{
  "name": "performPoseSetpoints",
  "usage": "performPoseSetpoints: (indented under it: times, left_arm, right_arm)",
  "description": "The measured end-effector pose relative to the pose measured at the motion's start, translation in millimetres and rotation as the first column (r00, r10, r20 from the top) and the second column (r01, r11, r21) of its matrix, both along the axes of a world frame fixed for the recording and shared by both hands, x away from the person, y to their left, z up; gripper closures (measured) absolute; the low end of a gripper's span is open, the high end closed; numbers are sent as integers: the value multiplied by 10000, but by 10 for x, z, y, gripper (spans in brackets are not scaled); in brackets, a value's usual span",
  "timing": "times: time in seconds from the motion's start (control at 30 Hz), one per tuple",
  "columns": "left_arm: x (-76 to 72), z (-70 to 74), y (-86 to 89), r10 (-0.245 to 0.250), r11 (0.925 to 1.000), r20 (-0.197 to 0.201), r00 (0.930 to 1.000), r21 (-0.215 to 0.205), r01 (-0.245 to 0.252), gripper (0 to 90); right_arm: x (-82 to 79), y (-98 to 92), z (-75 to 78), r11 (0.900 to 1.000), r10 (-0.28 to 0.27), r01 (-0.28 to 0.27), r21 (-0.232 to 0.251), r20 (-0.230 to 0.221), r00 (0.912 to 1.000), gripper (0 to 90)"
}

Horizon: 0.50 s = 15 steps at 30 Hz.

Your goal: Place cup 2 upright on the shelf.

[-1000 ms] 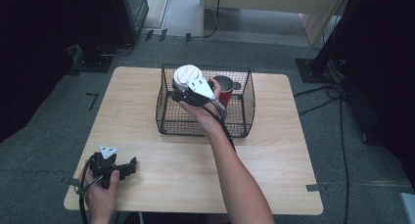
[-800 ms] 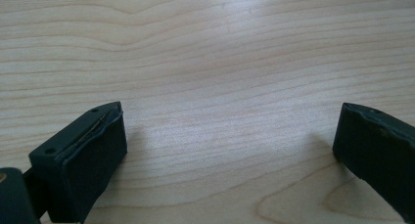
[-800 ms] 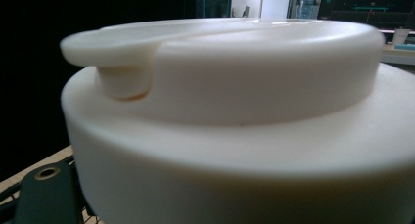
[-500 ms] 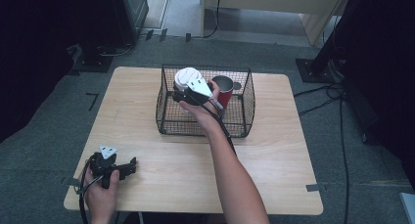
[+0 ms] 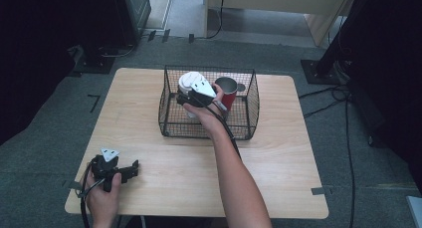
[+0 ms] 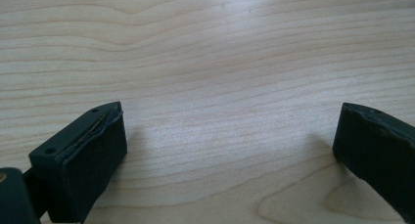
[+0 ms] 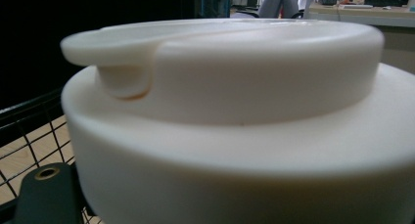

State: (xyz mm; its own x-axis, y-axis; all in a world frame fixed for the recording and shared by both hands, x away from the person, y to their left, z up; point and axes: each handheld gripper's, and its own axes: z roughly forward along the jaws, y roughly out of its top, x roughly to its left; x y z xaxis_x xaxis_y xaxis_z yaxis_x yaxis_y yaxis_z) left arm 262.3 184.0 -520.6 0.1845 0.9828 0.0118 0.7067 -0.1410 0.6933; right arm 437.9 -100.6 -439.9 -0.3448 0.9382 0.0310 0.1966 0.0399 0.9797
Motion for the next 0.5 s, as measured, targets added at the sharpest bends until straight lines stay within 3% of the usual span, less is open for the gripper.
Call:
performPoseSetpoints:
  times: [0.3,0.5]
  left_arm:
    - [0,0,0,5,10000,0,10000,-3,-5,0]
    - [0,0,0,3,10000,-1,10000,0,-3,0]
  right_arm:
    - [8,-2,-40,9997,248,-251,-77,-388,9989,154]
    - [24,-26,-41,9993,359,-353,131,-502,9981,153]
